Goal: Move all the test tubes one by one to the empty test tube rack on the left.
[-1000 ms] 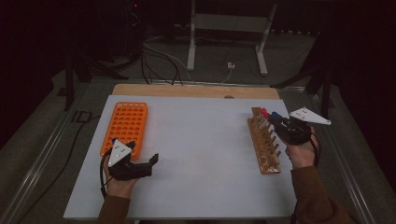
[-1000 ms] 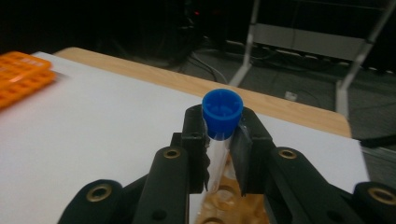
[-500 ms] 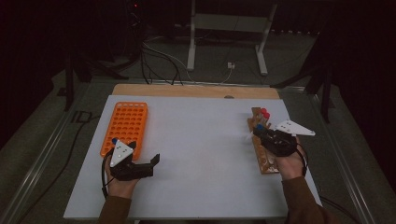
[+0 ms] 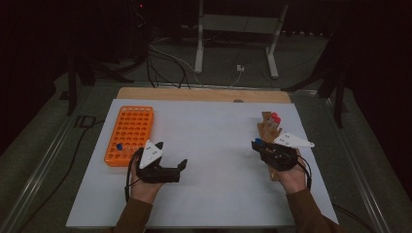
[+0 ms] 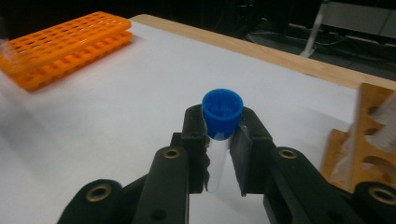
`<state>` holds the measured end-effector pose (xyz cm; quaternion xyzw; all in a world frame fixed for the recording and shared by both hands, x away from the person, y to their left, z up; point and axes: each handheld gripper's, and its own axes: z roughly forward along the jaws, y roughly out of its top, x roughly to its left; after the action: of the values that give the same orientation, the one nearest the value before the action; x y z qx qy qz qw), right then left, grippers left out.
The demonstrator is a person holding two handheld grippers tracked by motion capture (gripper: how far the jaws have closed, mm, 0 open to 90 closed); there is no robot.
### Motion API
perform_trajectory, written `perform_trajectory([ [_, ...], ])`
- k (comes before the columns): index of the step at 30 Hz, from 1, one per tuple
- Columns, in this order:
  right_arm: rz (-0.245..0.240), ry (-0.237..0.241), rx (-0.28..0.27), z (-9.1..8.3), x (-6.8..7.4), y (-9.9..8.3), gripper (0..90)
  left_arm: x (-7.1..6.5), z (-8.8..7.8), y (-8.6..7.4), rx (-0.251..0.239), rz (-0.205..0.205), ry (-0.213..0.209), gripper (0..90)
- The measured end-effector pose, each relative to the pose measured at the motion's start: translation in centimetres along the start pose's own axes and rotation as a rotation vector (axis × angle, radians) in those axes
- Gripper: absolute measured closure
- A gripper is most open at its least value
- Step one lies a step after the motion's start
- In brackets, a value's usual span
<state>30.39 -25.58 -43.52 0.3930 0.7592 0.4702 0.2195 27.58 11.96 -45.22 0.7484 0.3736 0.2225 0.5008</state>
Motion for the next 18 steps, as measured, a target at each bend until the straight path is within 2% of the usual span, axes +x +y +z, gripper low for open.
perform_trajectory([
  [11,-0.002,0.071,-0.009,0.3,1.7,0.5,76.6,-3.7,4.1,1.7,-0.003,0.054,-0.078,1.0],
  [18,0.000,0.096,-0.002,0.7,2.3,0.4,76.6,-5.5,6.1,1.7,0.039,0.081,-0.143,8.5],
])
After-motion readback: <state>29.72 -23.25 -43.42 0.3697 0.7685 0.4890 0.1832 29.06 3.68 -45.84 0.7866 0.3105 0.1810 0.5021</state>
